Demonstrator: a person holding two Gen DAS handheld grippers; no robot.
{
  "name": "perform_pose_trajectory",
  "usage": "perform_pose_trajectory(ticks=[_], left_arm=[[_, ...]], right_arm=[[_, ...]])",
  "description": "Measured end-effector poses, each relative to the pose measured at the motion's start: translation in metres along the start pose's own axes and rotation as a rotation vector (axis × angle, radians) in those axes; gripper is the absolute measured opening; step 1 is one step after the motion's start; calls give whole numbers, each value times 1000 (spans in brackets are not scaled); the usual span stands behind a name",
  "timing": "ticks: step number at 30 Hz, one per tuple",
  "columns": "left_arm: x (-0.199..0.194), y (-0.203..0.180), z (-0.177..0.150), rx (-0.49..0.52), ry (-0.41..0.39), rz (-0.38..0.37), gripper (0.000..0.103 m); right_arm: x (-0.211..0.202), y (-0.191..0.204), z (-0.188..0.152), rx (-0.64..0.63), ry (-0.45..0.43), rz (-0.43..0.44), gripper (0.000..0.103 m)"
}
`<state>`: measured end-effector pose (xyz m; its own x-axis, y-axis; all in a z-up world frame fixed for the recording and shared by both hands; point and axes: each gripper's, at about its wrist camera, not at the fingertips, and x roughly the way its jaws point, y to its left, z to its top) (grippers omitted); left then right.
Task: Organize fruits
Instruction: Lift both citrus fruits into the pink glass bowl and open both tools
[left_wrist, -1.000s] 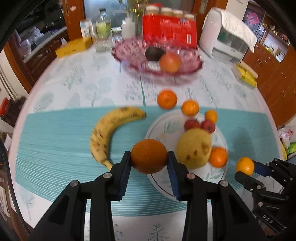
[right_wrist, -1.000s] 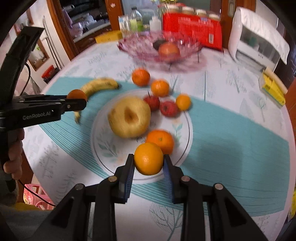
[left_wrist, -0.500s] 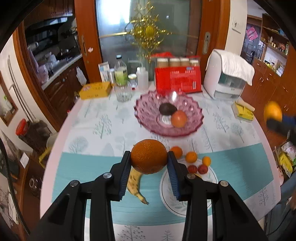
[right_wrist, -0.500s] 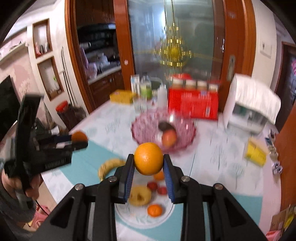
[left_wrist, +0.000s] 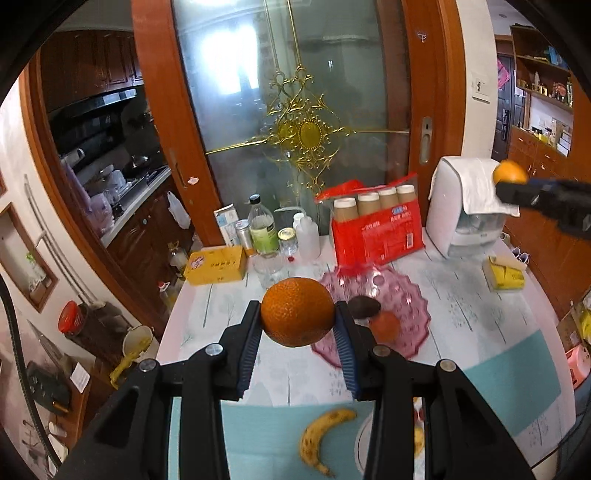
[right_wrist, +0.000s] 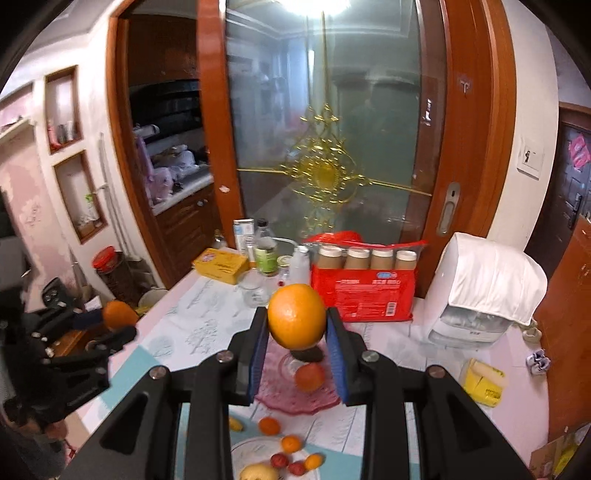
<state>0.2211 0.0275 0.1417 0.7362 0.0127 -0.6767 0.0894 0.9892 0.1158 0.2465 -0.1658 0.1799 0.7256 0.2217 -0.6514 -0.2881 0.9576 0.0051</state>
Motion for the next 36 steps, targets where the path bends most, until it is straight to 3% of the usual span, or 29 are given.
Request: perform_pose_trajectory(ticks=[3, 8, 16, 21, 24, 36], left_arm=[[42, -2, 15, -3, 38, 4, 37], [127, -13, 8, -18, 145, -20, 37], [258, -53, -43, 25, 337, -81, 37], [316, -72, -75, 41, 426, -102, 37], [334, -78, -85, 46, 448, -108, 37], [370, -86, -100, 61, 480, -113, 38]], right_arm=[[43, -9, 4, 13, 50, -33, 31], [129, -26, -17, 54, 172, -58, 31], [249, -47, -83, 140, 360, -45, 31], [308, -53, -125, 187, 467, -62, 31], [328, -56, -139, 198, 488, -73, 31], [358, -49, -143, 154, 462, -84, 31]])
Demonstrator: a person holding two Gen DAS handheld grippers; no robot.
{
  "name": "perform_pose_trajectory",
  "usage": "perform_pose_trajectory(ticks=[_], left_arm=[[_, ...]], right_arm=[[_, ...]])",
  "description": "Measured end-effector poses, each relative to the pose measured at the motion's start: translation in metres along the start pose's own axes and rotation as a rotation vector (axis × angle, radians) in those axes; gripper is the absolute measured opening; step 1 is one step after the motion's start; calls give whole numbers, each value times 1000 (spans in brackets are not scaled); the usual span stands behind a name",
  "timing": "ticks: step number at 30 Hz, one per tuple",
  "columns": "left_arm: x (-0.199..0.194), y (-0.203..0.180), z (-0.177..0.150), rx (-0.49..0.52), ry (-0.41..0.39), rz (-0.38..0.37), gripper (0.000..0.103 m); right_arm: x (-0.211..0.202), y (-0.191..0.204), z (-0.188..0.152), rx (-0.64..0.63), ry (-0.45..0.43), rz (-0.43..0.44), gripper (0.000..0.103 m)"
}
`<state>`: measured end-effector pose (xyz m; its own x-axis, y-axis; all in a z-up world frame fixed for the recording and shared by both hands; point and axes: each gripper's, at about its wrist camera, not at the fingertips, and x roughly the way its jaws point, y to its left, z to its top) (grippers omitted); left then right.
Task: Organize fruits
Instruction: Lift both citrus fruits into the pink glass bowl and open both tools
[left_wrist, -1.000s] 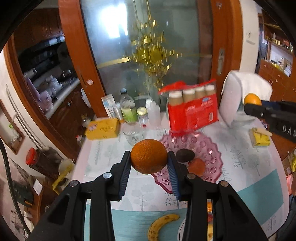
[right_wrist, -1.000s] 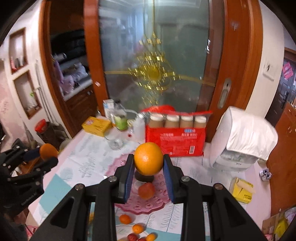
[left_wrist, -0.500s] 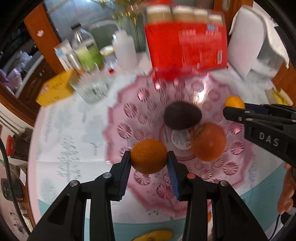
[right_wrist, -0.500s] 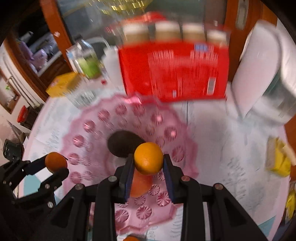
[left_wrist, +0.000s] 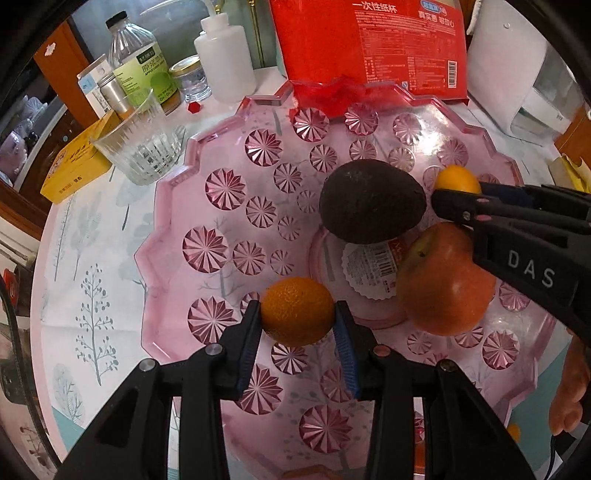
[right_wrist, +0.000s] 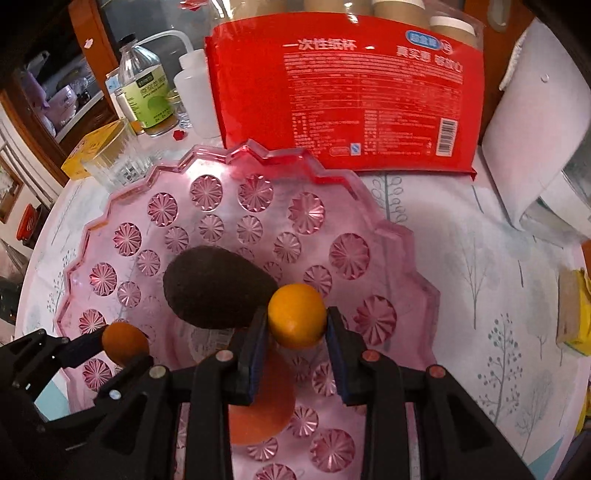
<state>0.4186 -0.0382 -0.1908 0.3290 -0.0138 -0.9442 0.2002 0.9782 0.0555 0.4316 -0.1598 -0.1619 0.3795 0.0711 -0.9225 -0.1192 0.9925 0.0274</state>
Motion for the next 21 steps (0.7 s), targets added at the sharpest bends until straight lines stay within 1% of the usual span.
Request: perform_pose_trajectory(ticks=[3, 5, 6, 7, 8, 9, 13, 17, 21], left_arm=[[0, -2, -1, 3, 0, 2, 40], [-3, -2, -1, 1, -10, -10, 59], [-7, -3, -2, 1, -27, -5, 74], [-11, -4, -3, 4, -41, 6, 83], [-16, -6, -4, 12, -54, 13, 85], [-19, -7, -4, 23, -62, 16, 85], [-32, -12, -9, 45, -71, 22, 85], [-43, -9, -13, 24, -67, 20, 85], [-55, -3, -22, 3, -61, 18, 85]], right_arm=[[1, 3, 1, -7, -4, 6, 32], [-1, 4, 1, 0, -2, 20, 32], [-2, 4, 1, 7, -2, 31, 32], [-4, 5, 1, 10, -3, 37, 35], [-6, 5, 0, 14, -9, 47, 36], [-10, 6, 0, 14, -19, 56, 40], [-25, 9, -2, 9, -57, 78, 48], [-45, 12, -6, -3, -87, 81, 50], [-62, 14, -13, -1, -95, 92, 50]])
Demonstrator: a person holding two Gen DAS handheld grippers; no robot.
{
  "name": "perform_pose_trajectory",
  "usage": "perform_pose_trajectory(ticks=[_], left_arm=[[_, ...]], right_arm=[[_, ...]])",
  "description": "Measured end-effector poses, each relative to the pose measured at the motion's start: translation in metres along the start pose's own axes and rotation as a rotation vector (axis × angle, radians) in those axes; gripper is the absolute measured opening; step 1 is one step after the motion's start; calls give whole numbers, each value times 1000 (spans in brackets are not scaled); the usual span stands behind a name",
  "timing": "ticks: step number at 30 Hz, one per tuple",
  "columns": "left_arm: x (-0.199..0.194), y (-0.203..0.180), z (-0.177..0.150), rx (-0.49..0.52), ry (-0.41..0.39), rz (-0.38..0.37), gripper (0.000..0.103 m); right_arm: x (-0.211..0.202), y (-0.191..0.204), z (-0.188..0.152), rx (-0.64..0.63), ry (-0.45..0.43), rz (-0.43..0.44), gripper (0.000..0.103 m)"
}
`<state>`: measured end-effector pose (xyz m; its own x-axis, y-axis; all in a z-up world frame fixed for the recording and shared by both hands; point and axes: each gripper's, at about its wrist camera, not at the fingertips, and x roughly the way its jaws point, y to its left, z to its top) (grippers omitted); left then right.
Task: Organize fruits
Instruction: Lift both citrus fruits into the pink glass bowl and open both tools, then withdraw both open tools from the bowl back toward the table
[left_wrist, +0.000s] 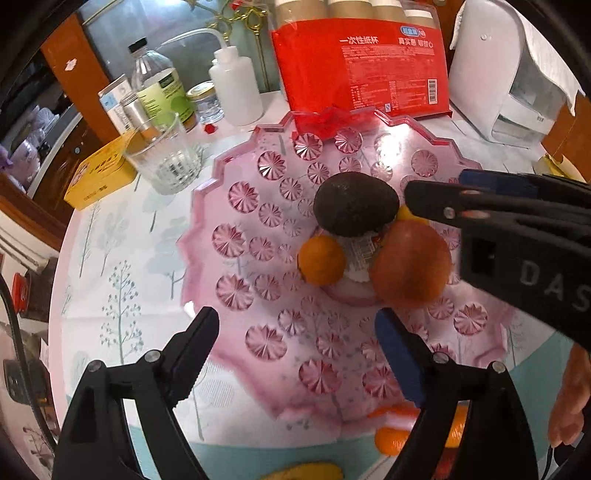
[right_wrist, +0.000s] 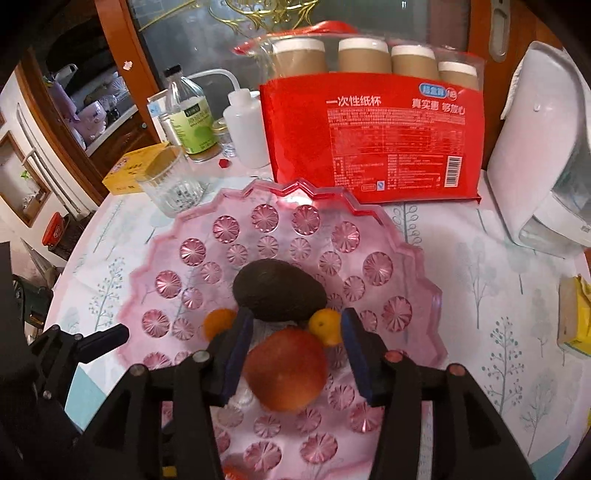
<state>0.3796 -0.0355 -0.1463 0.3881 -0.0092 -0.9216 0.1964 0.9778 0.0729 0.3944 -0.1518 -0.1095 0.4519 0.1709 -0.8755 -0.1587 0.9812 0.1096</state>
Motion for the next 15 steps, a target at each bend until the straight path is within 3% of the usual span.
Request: perform_pose_trajectory(ticks=[15], left_arm=[[-89, 18, -45, -45, -75, 67, 85]], right_arm=[[-88, 16, -29, -34, -81, 16, 50]])
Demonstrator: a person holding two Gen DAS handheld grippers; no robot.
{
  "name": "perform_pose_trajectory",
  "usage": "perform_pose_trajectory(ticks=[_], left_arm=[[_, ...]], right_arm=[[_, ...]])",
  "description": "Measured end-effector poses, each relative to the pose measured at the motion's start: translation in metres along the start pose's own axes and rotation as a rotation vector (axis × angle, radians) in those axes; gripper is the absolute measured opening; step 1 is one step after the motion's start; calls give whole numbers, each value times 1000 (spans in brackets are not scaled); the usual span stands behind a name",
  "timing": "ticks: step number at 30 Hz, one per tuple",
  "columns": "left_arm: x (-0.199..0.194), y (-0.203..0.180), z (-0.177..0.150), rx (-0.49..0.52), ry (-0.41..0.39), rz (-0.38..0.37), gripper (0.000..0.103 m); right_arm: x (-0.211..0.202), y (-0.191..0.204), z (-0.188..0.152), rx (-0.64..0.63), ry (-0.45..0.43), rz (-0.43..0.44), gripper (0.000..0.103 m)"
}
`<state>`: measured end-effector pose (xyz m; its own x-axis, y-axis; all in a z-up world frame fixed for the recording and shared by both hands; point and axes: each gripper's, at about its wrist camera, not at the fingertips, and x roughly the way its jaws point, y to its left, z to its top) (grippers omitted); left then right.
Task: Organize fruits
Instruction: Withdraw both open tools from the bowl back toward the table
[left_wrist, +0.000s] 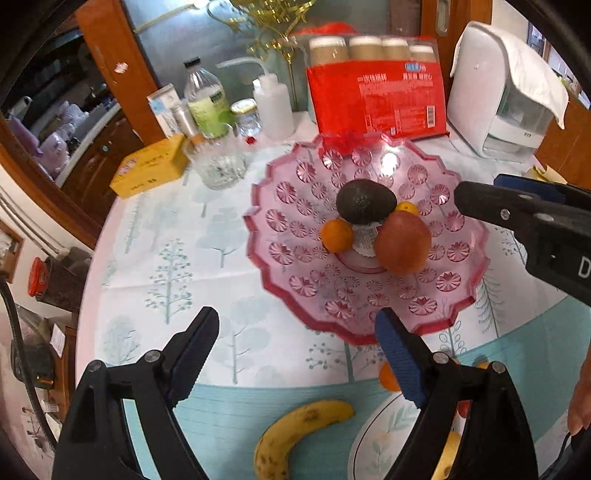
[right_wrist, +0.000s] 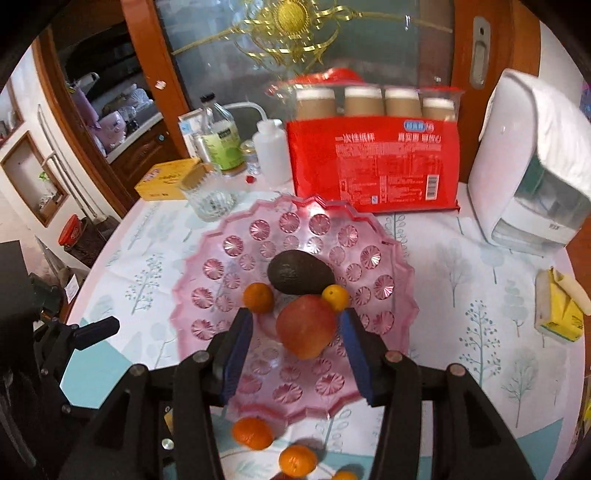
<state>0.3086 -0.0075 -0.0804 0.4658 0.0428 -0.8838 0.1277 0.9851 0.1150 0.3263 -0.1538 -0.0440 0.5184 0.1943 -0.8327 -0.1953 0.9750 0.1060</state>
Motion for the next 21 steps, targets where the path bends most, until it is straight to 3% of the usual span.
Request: perform_pose_trajectory(ticks=[9, 21], left_arm=[[-53, 15, -21, -55, -65, 29, 85], [-108, 59, -87, -219, -86, 24, 86]], right_arm=[[-57, 15, -14, -22, -48, 8, 50], [-126, 11, -57, -18, -112, 38, 50]])
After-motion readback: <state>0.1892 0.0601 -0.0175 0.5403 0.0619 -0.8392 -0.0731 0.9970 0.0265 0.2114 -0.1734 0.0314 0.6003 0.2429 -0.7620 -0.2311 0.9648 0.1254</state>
